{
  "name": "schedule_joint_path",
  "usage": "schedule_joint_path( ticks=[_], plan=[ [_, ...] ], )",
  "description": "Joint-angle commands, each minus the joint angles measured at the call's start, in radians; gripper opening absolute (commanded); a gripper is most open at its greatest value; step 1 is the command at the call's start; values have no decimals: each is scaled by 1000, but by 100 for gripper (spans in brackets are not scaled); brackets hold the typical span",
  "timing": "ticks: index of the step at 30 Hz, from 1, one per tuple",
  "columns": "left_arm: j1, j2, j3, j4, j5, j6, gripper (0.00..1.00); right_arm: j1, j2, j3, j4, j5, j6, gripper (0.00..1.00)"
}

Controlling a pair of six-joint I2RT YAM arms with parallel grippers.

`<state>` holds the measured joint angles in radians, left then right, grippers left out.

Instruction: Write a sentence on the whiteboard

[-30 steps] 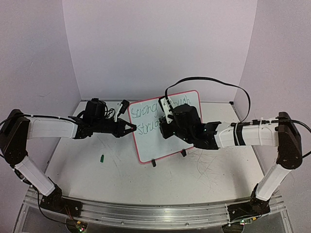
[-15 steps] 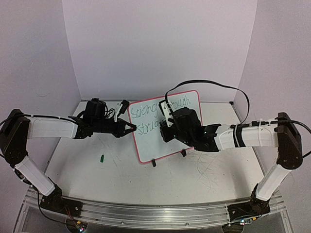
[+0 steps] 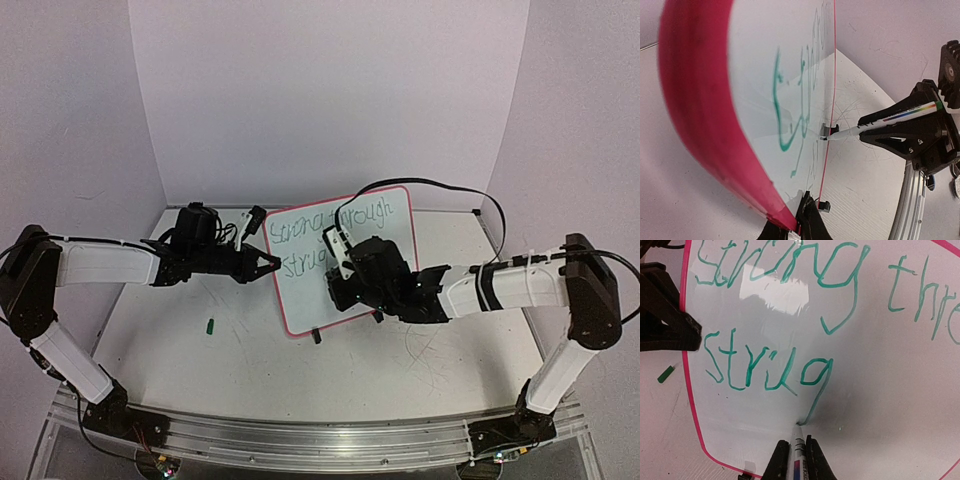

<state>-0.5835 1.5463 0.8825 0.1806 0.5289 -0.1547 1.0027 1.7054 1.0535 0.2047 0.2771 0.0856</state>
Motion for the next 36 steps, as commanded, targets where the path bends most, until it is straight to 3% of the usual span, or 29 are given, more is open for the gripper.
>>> schedule_joint_path(
  ticks=[1,11,36],
  plan=[
    [19,25,16,-66,-192,104,0,5,25,72,31,-21,10,0],
    [19,19,15,-66,-194,106,0,-68,-91,15,53,-24,-17,0],
    [19,22,18,-69,-196,106,0,-86,-38,74,56,40,-48,0]
  ],
)
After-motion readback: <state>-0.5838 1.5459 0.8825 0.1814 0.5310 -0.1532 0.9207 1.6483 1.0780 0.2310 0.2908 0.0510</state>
